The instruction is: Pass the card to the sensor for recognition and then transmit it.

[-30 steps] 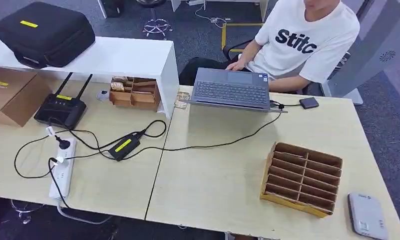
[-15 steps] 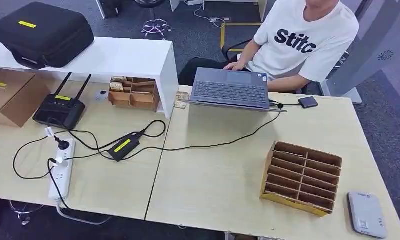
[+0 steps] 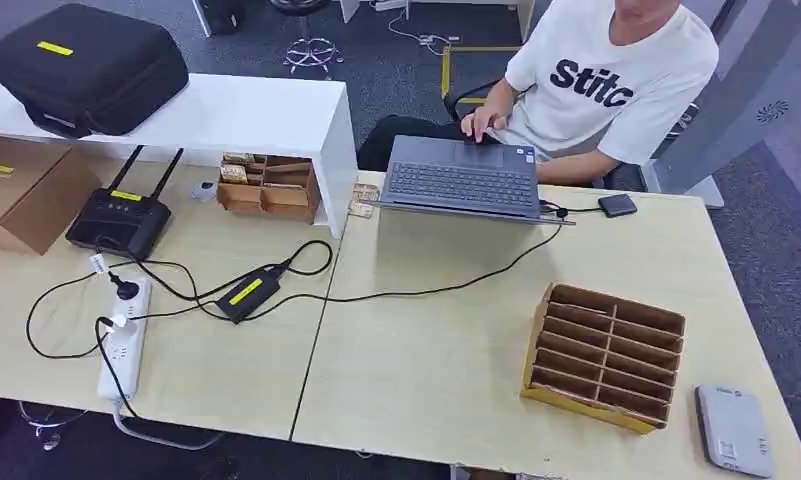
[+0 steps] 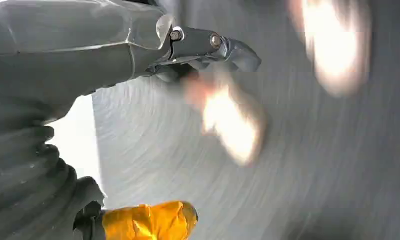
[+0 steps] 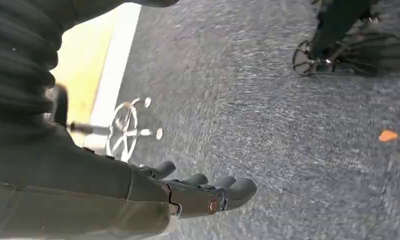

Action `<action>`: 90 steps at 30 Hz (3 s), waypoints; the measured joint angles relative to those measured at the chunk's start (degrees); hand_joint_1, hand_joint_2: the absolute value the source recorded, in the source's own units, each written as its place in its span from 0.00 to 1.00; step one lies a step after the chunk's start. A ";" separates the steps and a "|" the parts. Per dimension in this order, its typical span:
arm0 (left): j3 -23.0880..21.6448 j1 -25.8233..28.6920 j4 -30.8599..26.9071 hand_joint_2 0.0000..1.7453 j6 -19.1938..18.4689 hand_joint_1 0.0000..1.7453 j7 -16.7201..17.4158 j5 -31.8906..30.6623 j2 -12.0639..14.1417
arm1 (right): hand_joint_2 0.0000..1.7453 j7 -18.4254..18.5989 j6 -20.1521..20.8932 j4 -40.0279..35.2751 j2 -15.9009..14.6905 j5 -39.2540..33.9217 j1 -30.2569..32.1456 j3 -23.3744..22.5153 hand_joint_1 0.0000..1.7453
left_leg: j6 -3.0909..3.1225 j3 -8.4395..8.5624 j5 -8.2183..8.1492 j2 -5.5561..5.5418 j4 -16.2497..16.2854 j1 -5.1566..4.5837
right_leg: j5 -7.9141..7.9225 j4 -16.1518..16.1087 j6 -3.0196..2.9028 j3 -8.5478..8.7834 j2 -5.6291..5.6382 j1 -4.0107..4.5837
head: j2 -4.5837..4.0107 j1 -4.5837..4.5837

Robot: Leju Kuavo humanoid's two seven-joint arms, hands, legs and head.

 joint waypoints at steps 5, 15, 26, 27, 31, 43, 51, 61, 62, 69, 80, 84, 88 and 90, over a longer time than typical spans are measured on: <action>-0.85 0.41 -1.34 1.00 -13.35 0.00 -2.30 0.86 2.43 | 1.00 0.22 -2.76 0.00 0.09 -2.32 -1.17 0.44 0.00 | -0.02 0.13 0.08 -0.24 0.01 0.00 | -0.05 -0.02 0.04 0.00 -0.21 0.00 | 0.00 0.00; 0.48 0.00 0.15 1.00 56.83 0.00 -1.35 1.63 -1.63 | 1.00 -1.43 -0.89 0.09 0.61 0.58 1.07 -1.09 0.00 | -0.08 0.03 -0.07 -0.06 0.00 0.01 | -0.04 -0.02 0.05 0.01 0.01 0.01 | 0.00 0.02; -0.88 0.65 -1.29 1.00 -4.77 0.00 -2.93 5.17 1.36 | 1.00 -1.41 -3.52 0.11 0.76 -1.09 -0.19 -1.31 0.00 | -0.11 0.13 -0.05 -0.19 0.01 0.00 | -0.11 -0.01 0.09 0.13 -0.16 -0.01 | 0.00 0.02; -0.42 0.47 -1.27 1.00 2.76 0.00 -3.34 6.23 0.92 | 1.00 -1.74 -3.58 0.13 0.85 -1.05 0.34 -1.48 0.00 | -0.11 0.10 -0.06 -0.16 0.00 0.01 | -0.11 -0.01 0.09 0.12 -0.13 -0.01 | 0.00 0.02; -0.66 0.09 -0.57 1.00 35.55 0.00 -1.53 2.79 -0.30 | 1.00 -1.68 -1.96 0.15 0.87 1.16 0.73 -1.83 0.00 | -0.14 0.13 -0.11 -0.04 0.00 0.02 | -0.10 -0.01 0.08 0.09 0.03 0.01 | 0.00 0.00; -1.47 0.86 -0.52 1.00 29.41 0.00 0.85 4.83 0.03 | 1.00 -0.93 -3.21 0.17 1.11 1.23 -0.33 -2.40 0.00 | -0.06 0.14 -0.10 -0.14 0.01 0.00 | -0.11 -0.03 0.10 0.13 -0.10 -0.01 | 0.00 0.02; -1.31 0.84 -0.33 1.00 -1.01 0.00 1.47 2.05 1.75 | 1.00 0.53 -0.24 0.17 1.14 5.40 -1.77 -2.27 0.00 | -0.09 0.18 -0.11 -0.04 0.00 0.02 | -0.10 -0.01 0.09 0.11 0.01 0.01 | 0.00 0.04; 1.03 0.70 -0.48 1.00 40.99 0.00 -6.67 8.30 -1.17 | 1.00 -2.31 -3.52 0.17 1.27 1.97 1.03 -4.44 0.00 | -0.06 0.16 -0.14 -0.18 0.01 -0.01 | -0.17 -0.02 0.12 0.20 -0.14 -0.02 | 0.00 0.02; 1.09 0.67 -0.46 1.00 36.76 0.00 -5.48 7.54 -1.24 | 1.00 -2.33 -3.41 0.17 1.29 2.28 1.20 -4.68 0.00 | -0.06 0.16 -0.14 -0.16 0.01 -0.01 | -0.17 -0.02 0.12 0.18 -0.11 -0.02 | 0.00 0.00; -1.62 0.91 -0.28 1.00 3.21 0.00 -1.23 0.85 1.69 | 1.00 0.33 -0.37 0.17 1.29 6.32 -1.52 -4.59 0.00 | -0.06 0.28 -0.13 -0.03 0.01 0.01 | -0.14 -0.02 0.09 0.16 0.03 0.00 | 0.00 0.00; -1.05 0.58 -0.22 1.00 16.10 0.00 -1.29 2.33 0.27 | 1.00 -1.72 -1.79 0.17 1.40 5.67 0.14 -6.10 0.00 | -0.06 0.23 -0.14 -0.10 0.00 0.02 | -0.18 -0.03 0.11 0.23 -0.06 0.00 | 0.00 0.02; -1.84 0.72 -0.22 1.00 4.05 0.00 0.35 1.14 1.91 | 1.00 0.03 -0.44 0.17 1.40 7.81 -1.56 -5.99 0.00 | -0.06 0.27 -0.14 -0.09 0.01 0.00 | -0.17 -0.02 0.11 0.24 -0.04 -0.01 | 0.00 0.00; -2.01 1.39 -0.31 1.00 22.57 0.00 -3.87 3.28 1.75 | 1.00 -0.28 -1.97 0.17 1.40 5.77 -1.73 -6.23 0.00 | -0.06 0.29 -0.13 -0.18 0.01 0.02 | -0.18 -0.03 0.11 0.25 -0.17 0.00 | 0.00 0.02; -1.62 1.28 -0.35 1.00 32.55 0.00 -4.75 4.55 0.75 | 1.00 -1.40 -2.71 0.15 1.51 4.99 -0.83 -6.77 0.00 | -0.06 0.28 -0.13 -0.22 0.01 0.00 | -0.20 -0.03 0.13 0.28 -0.19 -0.02 | 0.00 0.00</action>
